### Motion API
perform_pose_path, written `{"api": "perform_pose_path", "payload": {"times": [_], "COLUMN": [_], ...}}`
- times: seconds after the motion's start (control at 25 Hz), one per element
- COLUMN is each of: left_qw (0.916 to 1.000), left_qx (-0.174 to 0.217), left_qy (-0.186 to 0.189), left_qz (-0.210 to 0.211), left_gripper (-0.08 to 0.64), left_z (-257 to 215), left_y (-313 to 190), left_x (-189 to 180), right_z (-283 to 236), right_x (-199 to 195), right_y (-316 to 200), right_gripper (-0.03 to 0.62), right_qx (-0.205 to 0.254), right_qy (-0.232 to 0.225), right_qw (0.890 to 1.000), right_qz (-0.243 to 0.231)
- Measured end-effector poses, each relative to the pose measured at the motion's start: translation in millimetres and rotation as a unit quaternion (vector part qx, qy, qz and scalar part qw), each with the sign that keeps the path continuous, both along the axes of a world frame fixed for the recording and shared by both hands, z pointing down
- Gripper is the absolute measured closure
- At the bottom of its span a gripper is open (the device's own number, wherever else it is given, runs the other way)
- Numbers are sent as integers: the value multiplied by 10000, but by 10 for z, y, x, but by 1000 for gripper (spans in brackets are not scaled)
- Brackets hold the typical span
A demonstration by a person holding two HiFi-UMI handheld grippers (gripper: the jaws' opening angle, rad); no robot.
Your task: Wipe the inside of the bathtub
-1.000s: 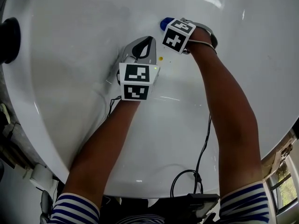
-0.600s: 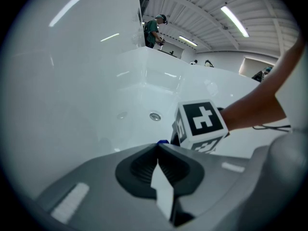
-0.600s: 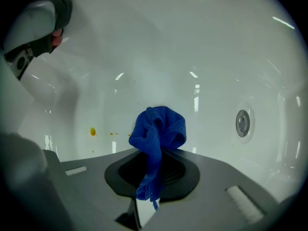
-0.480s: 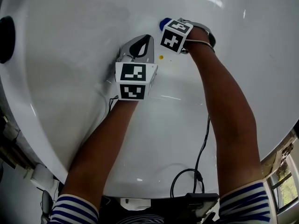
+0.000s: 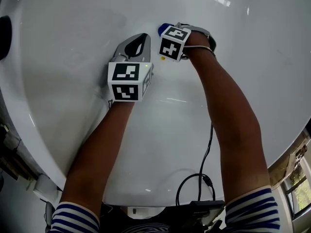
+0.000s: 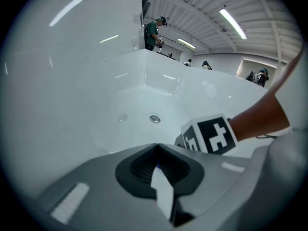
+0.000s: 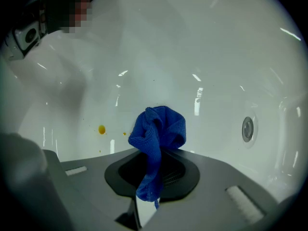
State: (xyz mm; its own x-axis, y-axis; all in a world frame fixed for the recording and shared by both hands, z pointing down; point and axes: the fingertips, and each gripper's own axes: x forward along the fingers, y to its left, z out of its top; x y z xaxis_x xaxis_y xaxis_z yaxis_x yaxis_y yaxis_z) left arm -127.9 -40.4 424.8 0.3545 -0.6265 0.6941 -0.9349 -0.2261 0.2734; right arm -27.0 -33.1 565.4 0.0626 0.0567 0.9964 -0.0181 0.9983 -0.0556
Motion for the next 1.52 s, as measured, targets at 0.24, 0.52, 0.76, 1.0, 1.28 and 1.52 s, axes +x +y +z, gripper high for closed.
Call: {"api": "perform_pose_path", "payload": {"times": [0.24,0.52,0.76,1.0,1.28,1.52], "left_qw": [9999,9998,9997,9996,9993,9990], "left_qx": [53,13,8,29,26,9], "left_qy": [112,170,221,271,361,421], "left_qz": [-42,-47,-47,-61,-84,-111], "left_gripper": [557,557,557,557,557,557], "left_z": [-36,-37,-63,-94,-99,-136], "left_y": [-31,-38,-46,-28,-66,-14], "left_x": [15,11,7,22,60,-28], "right_z": [-9,-9,-21,-32,-23,-51], "right_x": [11,-9,-20,-6,25,-79], "right_y": [23,214,418,693,1040,1472], "right_gripper": [540,540,541,540,541,540], "right_qx": [22,28,-2,-20,-115,-259], "right_qy": [-64,-57,-77,-85,-47,22], "right_qw": [10000,9994,9990,9980,9971,9964], "right_qz": [-60,-337,-448,-628,-749,-811]}}
